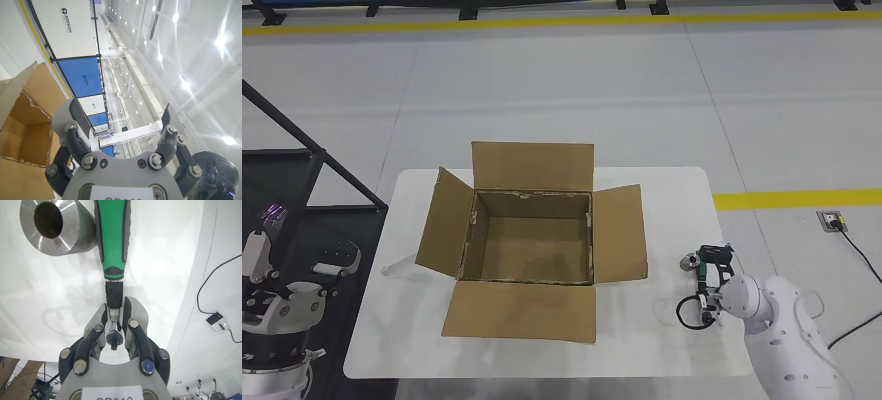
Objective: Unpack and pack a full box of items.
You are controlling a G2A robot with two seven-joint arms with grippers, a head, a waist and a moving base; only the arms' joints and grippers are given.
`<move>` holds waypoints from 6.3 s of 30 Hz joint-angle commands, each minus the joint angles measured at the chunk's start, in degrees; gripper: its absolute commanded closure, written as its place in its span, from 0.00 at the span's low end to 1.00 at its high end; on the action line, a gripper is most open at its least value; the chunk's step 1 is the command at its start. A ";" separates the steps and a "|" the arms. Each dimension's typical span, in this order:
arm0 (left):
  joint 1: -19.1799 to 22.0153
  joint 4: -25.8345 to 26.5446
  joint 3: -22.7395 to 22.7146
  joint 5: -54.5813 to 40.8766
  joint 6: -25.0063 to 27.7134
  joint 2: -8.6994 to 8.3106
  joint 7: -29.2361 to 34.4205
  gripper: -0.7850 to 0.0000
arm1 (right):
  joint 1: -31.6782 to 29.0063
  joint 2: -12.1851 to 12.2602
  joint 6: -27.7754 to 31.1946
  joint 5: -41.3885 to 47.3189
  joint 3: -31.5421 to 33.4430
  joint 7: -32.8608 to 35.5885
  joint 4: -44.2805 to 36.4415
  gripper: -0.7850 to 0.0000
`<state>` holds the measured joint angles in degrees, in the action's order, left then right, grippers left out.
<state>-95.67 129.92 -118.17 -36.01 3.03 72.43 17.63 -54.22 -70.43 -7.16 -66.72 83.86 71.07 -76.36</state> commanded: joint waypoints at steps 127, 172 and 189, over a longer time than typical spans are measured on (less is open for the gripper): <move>-2.85 2.33 0.43 1.67 0.95 0.33 -1.45 0.00 | 46.91 -29.25 22.45 30.63 -60.23 -25.91 51.89 0.63; -2.85 2.33 0.43 1.67 0.95 0.33 -1.45 0.00 | 11.14 -9.35 16.25 1.35 -30.18 -13.70 -27.38 0.00; -2.85 2.33 0.43 1.67 0.95 0.33 -1.45 0.00 | 4.89 -8.14 18.79 -1.62 -24.99 -22.41 -35.46 0.00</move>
<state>-98.52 132.25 -117.74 -34.34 3.98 72.75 16.18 -48.10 -78.82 10.80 -67.78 57.86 49.92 -110.24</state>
